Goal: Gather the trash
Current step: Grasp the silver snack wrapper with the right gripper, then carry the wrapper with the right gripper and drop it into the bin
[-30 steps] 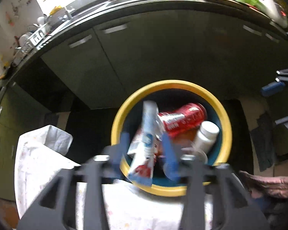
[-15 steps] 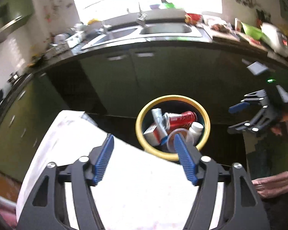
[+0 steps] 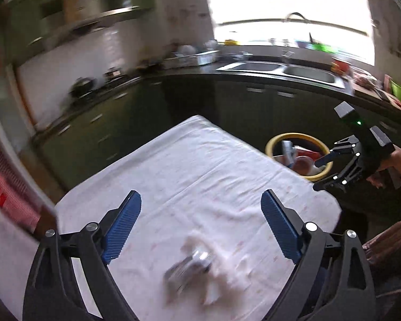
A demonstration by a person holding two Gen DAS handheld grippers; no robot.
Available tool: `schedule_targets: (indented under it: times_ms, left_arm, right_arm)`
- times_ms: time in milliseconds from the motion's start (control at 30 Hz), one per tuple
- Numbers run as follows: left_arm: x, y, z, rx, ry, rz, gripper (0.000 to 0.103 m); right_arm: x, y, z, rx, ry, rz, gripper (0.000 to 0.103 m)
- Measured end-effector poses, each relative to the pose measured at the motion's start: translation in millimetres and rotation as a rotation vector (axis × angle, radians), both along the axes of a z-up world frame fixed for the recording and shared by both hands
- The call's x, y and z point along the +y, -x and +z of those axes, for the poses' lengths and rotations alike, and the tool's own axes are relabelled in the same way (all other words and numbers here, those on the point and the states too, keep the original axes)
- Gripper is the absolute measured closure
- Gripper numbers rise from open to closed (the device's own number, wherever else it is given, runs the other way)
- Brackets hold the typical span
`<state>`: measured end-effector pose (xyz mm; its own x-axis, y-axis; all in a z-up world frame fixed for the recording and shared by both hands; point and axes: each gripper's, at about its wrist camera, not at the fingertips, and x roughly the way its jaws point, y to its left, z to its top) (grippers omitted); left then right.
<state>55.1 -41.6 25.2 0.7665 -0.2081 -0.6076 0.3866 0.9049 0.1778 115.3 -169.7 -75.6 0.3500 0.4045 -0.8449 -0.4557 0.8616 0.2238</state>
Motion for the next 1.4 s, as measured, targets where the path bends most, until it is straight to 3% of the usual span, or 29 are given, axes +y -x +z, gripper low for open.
schedule_targets:
  times_ms: [300, 500, 700, 900, 1200, 1300, 1400]
  left_arm:
    - [90.1, 48.0, -16.4, -0.006, 0.074, 0.248, 0.011]
    - [108.7, 63.0, -21.5, -0.001, 0.096, 0.290, 0.010]
    - [109.7, 66.2, -22.3, -0.007, 0.091, 0.300, 0.010]
    - [116.2, 65.6, -27.0, 0.001, 0.107, 0.313, 0.010]
    - [123.8, 64.5, -34.7, 0.018, 0.134, 0.316, 0.010]
    - [122.6, 63.2, -38.6, 0.026, 0.139, 0.307, 0.010]
    - [120.0, 61.8, -41.3, 0.033, 0.140, 0.300, 0.010]
  right_arm:
    - [130.8, -7.0, 21.8, -0.085, -0.023, 0.378, 0.026]
    - [201.1, -14.2, 23.1, -0.136, 0.017, 0.586, 0.022]
    - [246.3, -23.9, -0.1, -0.123, 0.117, 0.676, 0.022]
    - [267.0, -29.2, -10.7, -0.107, 0.145, 0.733, 0.023]
    - [284.6, -28.4, -28.8, -0.068, 0.189, 0.780, 0.045]
    - [286.0, -29.3, -29.5, -0.076, 0.192, 0.768, 0.065]
    - [285.7, -30.4, -23.7, -0.085, 0.168, 0.750, 0.070]
